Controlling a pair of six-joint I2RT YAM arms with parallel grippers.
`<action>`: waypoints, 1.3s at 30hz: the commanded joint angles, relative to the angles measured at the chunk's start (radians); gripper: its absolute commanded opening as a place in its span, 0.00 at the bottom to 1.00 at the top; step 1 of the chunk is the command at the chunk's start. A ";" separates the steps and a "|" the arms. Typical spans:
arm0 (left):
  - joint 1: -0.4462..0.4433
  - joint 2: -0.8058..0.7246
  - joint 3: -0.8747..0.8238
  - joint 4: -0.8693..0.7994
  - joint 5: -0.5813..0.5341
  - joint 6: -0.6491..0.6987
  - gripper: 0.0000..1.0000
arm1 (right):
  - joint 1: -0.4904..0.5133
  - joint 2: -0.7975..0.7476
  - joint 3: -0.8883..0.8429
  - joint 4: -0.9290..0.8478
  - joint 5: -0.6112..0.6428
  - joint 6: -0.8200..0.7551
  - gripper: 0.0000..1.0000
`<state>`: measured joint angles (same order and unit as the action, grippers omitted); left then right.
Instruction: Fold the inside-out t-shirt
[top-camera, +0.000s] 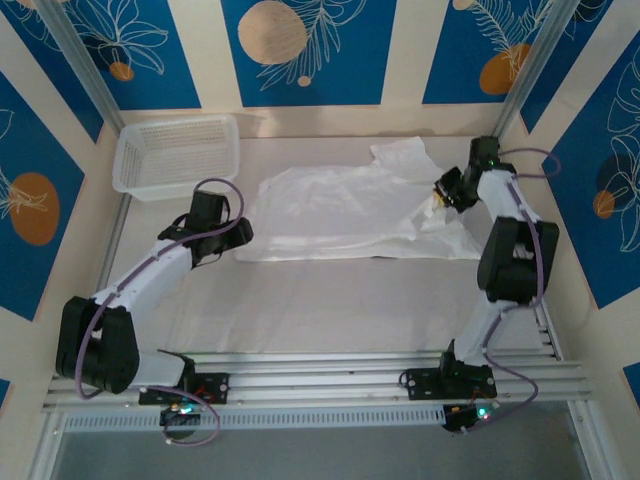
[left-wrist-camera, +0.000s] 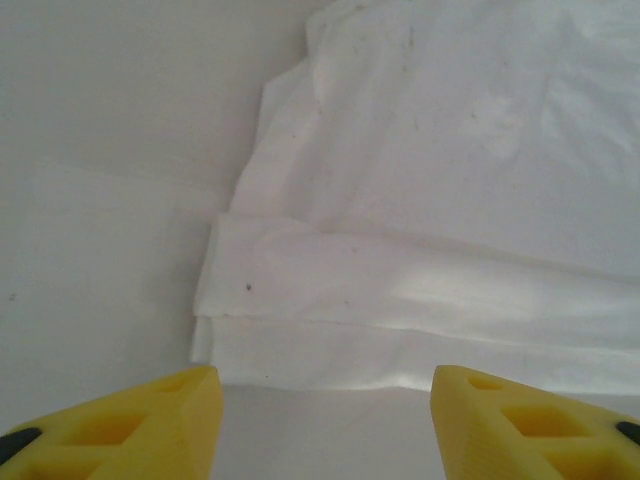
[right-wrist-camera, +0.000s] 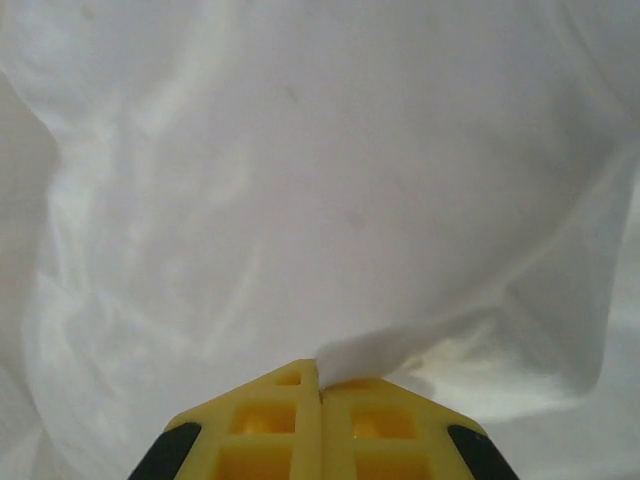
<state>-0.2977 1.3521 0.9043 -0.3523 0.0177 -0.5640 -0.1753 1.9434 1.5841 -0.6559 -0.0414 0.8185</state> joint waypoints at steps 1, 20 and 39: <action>-0.008 0.034 0.035 -0.018 0.117 0.030 0.62 | -0.012 0.119 0.178 -0.200 0.027 -0.010 0.45; -0.065 0.645 0.496 -0.086 -0.061 0.035 0.00 | -0.061 -0.001 -0.203 -0.084 0.082 -0.240 0.06; -0.095 0.372 -0.085 0.020 -0.008 -0.045 0.00 | -0.058 -0.235 -0.652 0.005 0.233 -0.287 0.00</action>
<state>-0.3866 1.7370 0.9291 -0.2089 -0.0017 -0.5697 -0.2100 1.7428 1.0241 -0.5880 0.1467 0.5137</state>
